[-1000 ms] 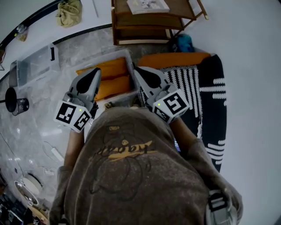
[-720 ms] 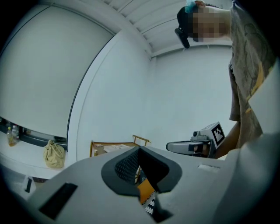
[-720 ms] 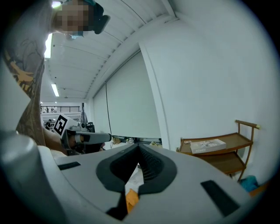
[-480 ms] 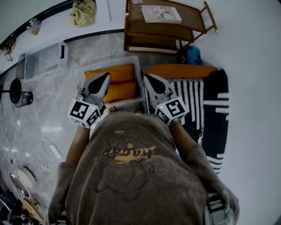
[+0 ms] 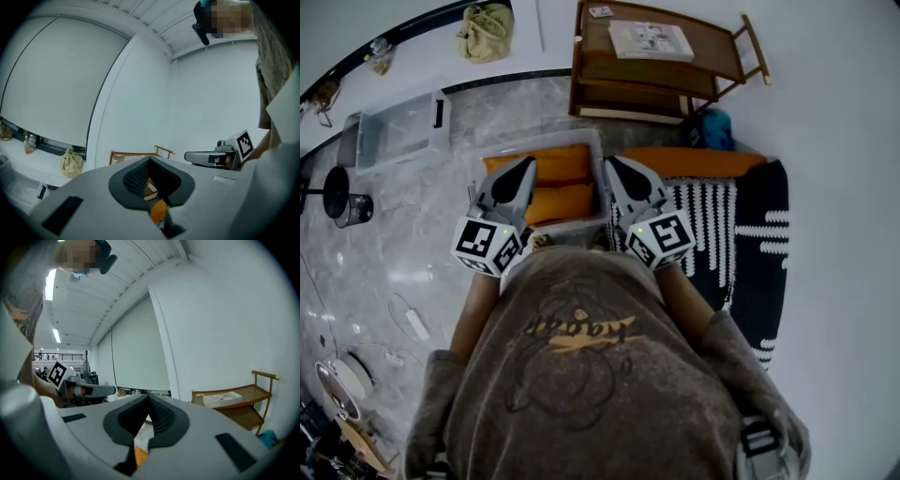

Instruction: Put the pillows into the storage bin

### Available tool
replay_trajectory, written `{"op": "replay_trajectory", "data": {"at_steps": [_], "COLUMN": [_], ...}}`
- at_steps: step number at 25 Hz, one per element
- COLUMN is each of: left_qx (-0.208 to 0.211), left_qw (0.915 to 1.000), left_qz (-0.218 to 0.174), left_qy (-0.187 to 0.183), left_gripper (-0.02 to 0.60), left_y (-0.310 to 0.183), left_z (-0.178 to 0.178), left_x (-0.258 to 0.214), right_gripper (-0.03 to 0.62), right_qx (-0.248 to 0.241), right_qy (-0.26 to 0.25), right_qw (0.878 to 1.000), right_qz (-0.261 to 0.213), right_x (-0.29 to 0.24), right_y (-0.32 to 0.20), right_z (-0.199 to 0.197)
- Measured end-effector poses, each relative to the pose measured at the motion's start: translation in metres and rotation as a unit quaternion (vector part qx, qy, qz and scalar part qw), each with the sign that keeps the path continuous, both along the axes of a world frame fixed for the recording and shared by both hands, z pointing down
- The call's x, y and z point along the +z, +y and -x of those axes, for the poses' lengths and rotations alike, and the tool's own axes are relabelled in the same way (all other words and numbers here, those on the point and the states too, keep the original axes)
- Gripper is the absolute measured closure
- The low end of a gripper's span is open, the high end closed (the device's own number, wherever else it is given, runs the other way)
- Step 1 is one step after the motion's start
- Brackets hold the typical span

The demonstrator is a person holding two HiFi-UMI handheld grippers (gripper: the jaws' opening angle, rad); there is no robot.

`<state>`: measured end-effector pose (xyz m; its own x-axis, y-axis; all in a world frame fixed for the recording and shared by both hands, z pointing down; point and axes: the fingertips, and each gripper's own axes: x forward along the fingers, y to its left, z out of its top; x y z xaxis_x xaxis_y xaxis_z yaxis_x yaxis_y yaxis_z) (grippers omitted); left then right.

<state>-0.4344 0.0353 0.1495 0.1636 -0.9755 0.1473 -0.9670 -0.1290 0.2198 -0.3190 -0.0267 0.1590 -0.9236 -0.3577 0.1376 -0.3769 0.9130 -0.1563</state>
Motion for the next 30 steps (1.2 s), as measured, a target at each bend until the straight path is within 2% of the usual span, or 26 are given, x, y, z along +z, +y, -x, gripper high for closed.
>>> {"op": "replay_trajectory", "data": {"at_steps": [19,30], "left_qx": [-0.037,-0.033], "left_qw": [0.9992,0.9991], "left_qz": [0.009,0.015], "left_qy": [0.015,0.022], "left_gripper": [0.577,0.577], "left_y": [0.0066,0.0075], "left_z": [0.0074,0.0060], "left_x": [0.0026,0.0075], "right_gripper": [0.592,0.592], "right_qx": [0.011,0.016], "right_qy": [-0.007,0.005], "right_qw": [1.000,0.999], "right_qz": [0.023,0.031], "right_x": [0.0035,0.0085], "right_y": [0.0000,0.0039], "right_z": [-0.0033,-0.0050]}}
